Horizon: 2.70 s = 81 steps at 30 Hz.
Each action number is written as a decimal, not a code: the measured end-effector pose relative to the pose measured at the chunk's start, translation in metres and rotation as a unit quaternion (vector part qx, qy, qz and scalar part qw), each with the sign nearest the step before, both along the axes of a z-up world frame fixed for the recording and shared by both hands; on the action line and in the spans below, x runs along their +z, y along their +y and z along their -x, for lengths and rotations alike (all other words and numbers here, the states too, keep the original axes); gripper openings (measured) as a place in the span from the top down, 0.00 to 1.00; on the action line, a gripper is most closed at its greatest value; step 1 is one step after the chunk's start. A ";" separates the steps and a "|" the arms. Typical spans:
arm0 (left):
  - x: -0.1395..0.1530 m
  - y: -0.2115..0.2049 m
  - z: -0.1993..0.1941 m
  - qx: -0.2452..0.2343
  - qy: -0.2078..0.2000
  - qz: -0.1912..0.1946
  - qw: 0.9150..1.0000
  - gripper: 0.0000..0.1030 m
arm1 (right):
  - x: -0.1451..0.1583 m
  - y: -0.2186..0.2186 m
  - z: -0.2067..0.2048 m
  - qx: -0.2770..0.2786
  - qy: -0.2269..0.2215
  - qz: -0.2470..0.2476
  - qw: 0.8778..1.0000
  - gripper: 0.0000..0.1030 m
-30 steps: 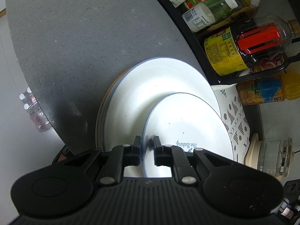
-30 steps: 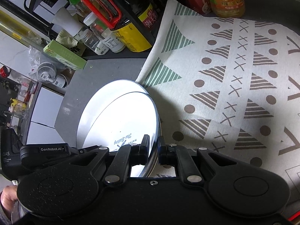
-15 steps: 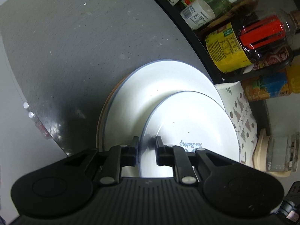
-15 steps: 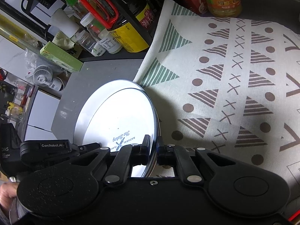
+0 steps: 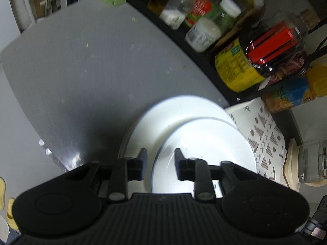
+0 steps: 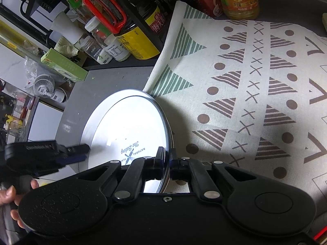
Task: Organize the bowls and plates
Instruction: 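Lower the 'Bakery' plate onto the plate stack and open both grippers, then move both grippers to the rim of the red bowl holding green bowls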
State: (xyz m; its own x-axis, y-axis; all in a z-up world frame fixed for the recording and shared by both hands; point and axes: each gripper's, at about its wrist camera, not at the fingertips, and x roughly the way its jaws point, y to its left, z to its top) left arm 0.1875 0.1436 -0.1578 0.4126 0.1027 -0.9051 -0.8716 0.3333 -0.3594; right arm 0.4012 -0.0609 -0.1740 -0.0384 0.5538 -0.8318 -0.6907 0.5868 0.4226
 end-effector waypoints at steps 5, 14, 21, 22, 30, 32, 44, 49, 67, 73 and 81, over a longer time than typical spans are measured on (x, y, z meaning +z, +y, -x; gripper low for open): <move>0.004 0.001 -0.003 -0.006 0.022 -0.044 0.999 0.52 | 0.000 0.001 0.001 -0.002 -0.004 0.002 1.000 0.96; -0.017 0.005 -0.001 -0.010 0.034 -0.022 0.999 0.51 | 0.001 0.007 0.004 0.003 -0.015 0.016 1.000 0.96; -0.018 0.007 -0.001 -0.002 0.030 -0.020 0.999 0.51 | 0.002 0.019 0.012 0.015 -0.039 0.049 0.998 0.93; -0.018 0.008 -0.001 -0.003 0.029 -0.021 0.999 0.52 | 0.002 0.022 0.014 0.020 -0.046 0.056 0.997 0.93; -0.015 0.011 0.004 -0.004 0.013 -0.025 1.000 0.59 | -0.005 0.032 0.019 0.032 -0.058 0.081 0.995 0.88; -0.014 0.013 0.005 -0.004 0.009 -0.025 1.000 0.61 | -0.008 0.034 0.019 0.029 -0.054 0.084 0.995 0.86; -0.013 0.024 0.012 0.000 -0.005 -0.010 1.000 0.74 | -0.013 0.042 0.019 0.024 -0.043 0.079 0.996 0.74; -0.014 0.025 0.011 -0.009 -0.006 -0.006 1.000 0.73 | -0.014 0.041 0.018 0.024 -0.043 0.077 0.996 0.75; -0.014 0.019 0.003 -0.008 0.032 -0.013 0.999 0.66 | -0.010 0.035 0.019 0.023 -0.028 0.080 0.996 0.73; 0.001 0.013 0.001 -0.005 0.031 -0.036 0.999 0.51 | 0.013 0.021 0.019 0.018 -0.044 0.046 0.998 0.48; 0.030 -0.012 -0.015 -0.032 0.018 -0.057 0.998 0.35 | 0.043 -0.010 0.016 -0.012 -0.065 0.000 0.998 0.20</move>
